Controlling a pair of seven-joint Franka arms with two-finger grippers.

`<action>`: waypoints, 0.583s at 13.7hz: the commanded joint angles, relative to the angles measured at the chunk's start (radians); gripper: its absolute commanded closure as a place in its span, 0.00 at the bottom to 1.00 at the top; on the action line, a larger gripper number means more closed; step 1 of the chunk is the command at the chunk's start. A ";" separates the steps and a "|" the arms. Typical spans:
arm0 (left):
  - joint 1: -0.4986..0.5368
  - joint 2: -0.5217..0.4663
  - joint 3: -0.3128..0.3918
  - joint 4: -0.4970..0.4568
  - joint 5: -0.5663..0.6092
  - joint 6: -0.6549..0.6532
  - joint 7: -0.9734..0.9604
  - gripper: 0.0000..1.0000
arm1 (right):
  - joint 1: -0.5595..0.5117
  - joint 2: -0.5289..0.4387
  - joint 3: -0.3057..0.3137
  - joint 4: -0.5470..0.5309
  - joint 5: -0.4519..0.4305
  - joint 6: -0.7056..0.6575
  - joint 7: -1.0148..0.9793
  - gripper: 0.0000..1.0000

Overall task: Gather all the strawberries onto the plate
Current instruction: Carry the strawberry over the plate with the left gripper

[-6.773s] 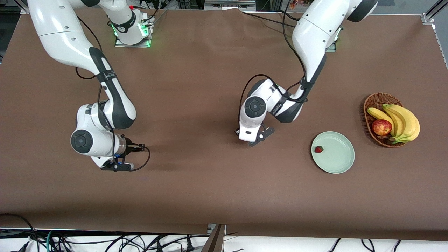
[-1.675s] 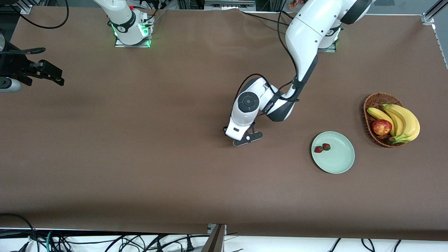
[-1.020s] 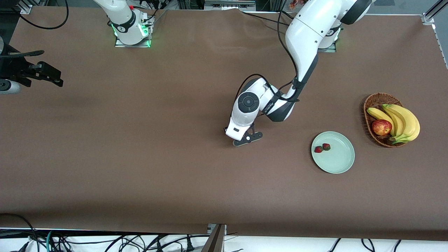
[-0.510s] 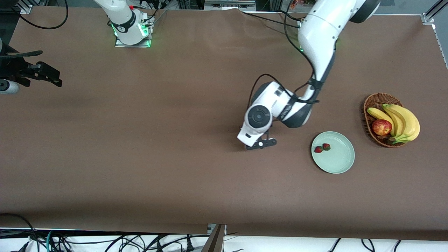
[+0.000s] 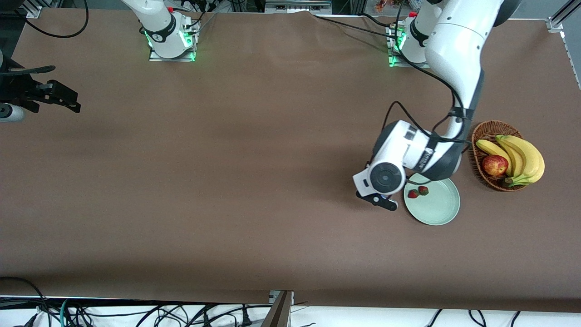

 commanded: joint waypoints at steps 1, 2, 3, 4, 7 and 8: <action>0.056 -0.013 -0.008 -0.008 0.059 0.036 0.222 0.92 | -0.015 0.004 0.012 0.014 -0.009 -0.014 -0.014 0.00; 0.079 -0.012 -0.008 -0.009 0.085 0.079 0.325 0.92 | -0.015 0.004 0.012 0.014 -0.009 -0.014 -0.014 0.00; 0.105 -0.010 -0.008 -0.011 0.103 0.119 0.431 0.92 | -0.015 0.004 0.012 0.014 -0.010 -0.014 -0.014 0.00; 0.139 -0.006 -0.010 -0.012 0.106 0.164 0.529 0.92 | -0.015 0.004 0.012 0.014 -0.009 -0.014 -0.014 0.00; 0.162 -0.003 -0.008 -0.034 0.108 0.290 0.660 0.91 | -0.015 0.004 0.012 0.014 -0.009 -0.014 -0.014 0.00; 0.170 -0.001 -0.010 -0.035 0.108 0.313 0.675 0.90 | -0.015 0.004 0.012 0.014 -0.009 -0.013 -0.014 0.00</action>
